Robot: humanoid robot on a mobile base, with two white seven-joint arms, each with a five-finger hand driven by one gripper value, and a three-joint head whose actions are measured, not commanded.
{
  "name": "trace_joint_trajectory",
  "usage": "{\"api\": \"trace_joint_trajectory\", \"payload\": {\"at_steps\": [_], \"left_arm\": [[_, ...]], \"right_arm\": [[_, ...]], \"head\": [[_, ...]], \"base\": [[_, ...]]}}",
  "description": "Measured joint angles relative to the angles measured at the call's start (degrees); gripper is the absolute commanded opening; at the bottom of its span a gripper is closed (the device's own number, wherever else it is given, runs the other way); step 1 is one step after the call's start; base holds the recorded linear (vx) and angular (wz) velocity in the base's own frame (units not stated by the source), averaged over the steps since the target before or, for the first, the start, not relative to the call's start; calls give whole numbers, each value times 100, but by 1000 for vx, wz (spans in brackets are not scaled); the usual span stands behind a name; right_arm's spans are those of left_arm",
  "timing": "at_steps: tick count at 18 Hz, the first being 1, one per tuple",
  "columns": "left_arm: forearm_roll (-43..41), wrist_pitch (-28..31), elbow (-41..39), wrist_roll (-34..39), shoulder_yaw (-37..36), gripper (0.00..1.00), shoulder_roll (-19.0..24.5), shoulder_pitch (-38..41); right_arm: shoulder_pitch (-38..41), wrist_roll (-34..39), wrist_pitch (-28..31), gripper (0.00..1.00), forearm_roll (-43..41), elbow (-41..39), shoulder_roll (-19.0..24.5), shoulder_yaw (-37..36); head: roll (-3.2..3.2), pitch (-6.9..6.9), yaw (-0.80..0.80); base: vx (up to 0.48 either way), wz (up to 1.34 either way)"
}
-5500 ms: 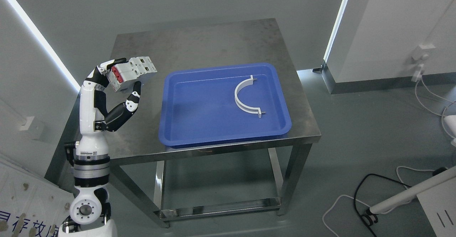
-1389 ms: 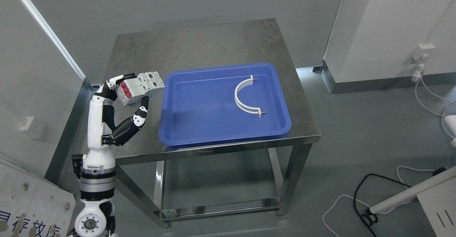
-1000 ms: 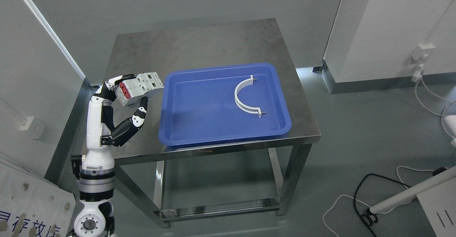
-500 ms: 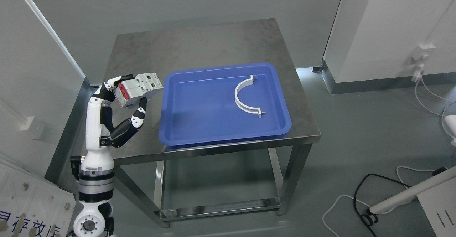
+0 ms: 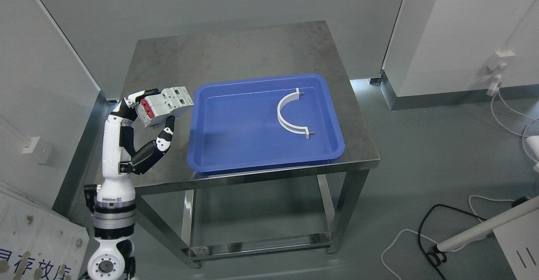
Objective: Place circuit breaker on shelf
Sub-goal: 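Hold the circuit breaker raised in the left hand, then carry the held circuit breaker toward the shelf of blue bins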
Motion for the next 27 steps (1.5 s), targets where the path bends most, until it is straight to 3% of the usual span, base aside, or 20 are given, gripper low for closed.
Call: {"api": "trace_joint_trajectory", "payload": {"at_steps": [27], "left_arm": [[-2,-29,-4,0,40,13,0,110]], "right_arm": [[0,6,0,100,0,0,0,0]], "head": [[0,-1,0]], "base": [[-120,-16]]}}
